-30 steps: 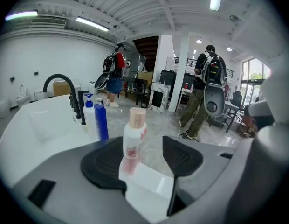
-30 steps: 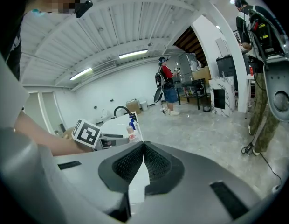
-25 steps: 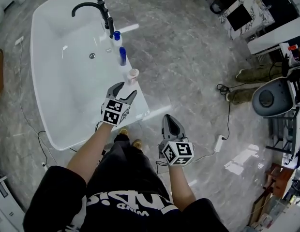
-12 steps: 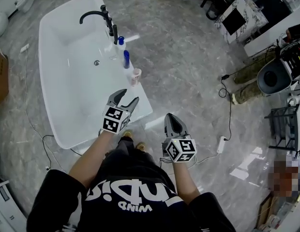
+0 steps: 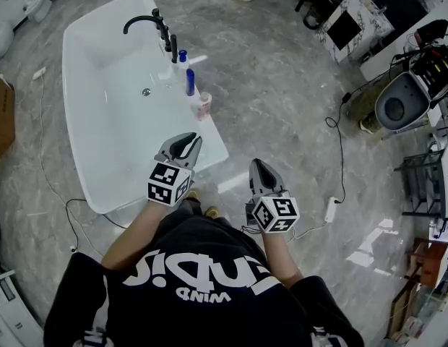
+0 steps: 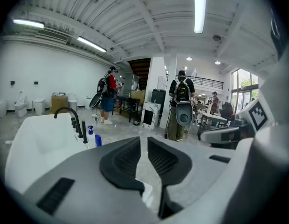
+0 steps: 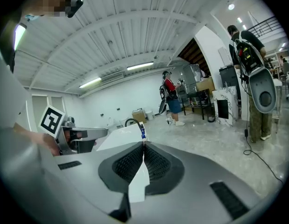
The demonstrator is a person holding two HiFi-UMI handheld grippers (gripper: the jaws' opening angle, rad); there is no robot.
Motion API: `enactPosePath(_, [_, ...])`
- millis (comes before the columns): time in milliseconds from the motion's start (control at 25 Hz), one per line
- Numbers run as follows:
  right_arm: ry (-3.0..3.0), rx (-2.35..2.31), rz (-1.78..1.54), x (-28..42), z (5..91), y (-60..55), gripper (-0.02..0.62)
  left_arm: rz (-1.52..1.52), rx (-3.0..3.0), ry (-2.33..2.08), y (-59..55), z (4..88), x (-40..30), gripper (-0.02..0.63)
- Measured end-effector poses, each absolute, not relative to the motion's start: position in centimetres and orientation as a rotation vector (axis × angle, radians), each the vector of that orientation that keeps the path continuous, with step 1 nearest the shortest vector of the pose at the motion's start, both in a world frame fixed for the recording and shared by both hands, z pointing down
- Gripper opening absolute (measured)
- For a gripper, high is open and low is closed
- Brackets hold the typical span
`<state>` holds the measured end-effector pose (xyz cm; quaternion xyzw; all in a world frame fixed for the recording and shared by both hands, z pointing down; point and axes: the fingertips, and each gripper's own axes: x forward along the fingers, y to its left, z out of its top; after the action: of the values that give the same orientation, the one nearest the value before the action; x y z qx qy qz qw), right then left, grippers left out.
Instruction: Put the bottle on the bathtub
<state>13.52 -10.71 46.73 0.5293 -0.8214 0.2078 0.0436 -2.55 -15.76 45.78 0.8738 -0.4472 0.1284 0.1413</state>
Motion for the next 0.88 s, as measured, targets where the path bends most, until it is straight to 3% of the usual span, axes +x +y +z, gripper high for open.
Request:
enactPosePath(240, [-2.522, 1.618, 0.597, 13.4, 45.5, -9.7, 0.026, 0.312, 2.519, -1.283, -13.3, 44.1, -3.4, 0.015])
enactPosePath(880, [-2.5, 1.728, 0.481, 14.4, 43.8, -8.7, 0.025, 0.239, 2.489, -1.435, -10.6, 41.9, -8.0, 0.009])
